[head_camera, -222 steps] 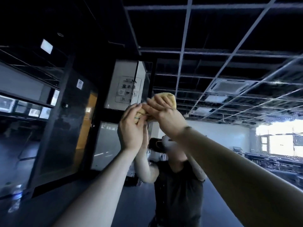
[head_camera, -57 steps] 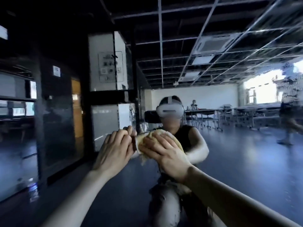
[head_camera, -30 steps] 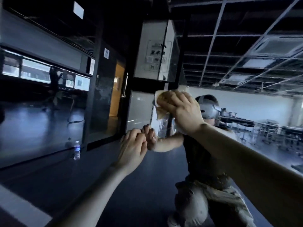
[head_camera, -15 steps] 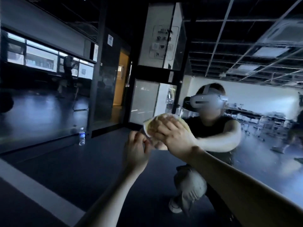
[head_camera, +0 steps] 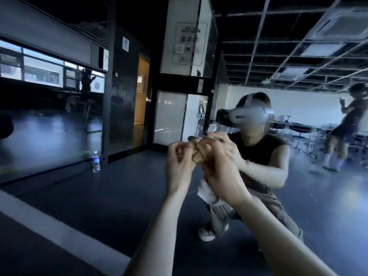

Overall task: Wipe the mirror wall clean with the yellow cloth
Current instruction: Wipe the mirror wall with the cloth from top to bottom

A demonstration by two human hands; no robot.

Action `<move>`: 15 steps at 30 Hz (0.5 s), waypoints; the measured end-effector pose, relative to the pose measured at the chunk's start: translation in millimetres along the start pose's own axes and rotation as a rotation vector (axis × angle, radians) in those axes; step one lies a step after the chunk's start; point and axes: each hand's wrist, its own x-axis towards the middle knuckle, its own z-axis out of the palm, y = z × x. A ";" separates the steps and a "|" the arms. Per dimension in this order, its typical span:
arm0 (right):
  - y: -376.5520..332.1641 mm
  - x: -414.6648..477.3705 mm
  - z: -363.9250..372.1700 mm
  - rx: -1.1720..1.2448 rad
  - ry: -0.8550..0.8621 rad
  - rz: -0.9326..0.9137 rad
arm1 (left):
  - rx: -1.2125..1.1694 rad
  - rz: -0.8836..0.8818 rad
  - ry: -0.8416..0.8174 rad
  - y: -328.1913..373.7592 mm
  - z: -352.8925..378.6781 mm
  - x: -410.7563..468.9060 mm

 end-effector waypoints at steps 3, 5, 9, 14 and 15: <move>-5.3 -49.1 -15.2 0.039 0.171 0.106 | 0.075 -0.024 -0.140 -10.1 20.1 -26.4; -0.4 -79.6 -23.1 0.095 0.179 0.241 | 0.112 -0.056 -0.212 -22.8 29.5 -45.4; 7.4 -128.0 -44.1 0.270 0.179 0.475 | 0.015 -0.190 -0.473 -38.0 32.6 -71.9; 5.2 -158.2 -68.6 0.477 0.081 0.597 | 0.091 -0.270 -0.638 -40.4 29.0 -80.9; 5.1 -160.9 -72.7 0.492 0.022 0.632 | 0.099 -0.283 -0.649 -39.8 29.7 -83.7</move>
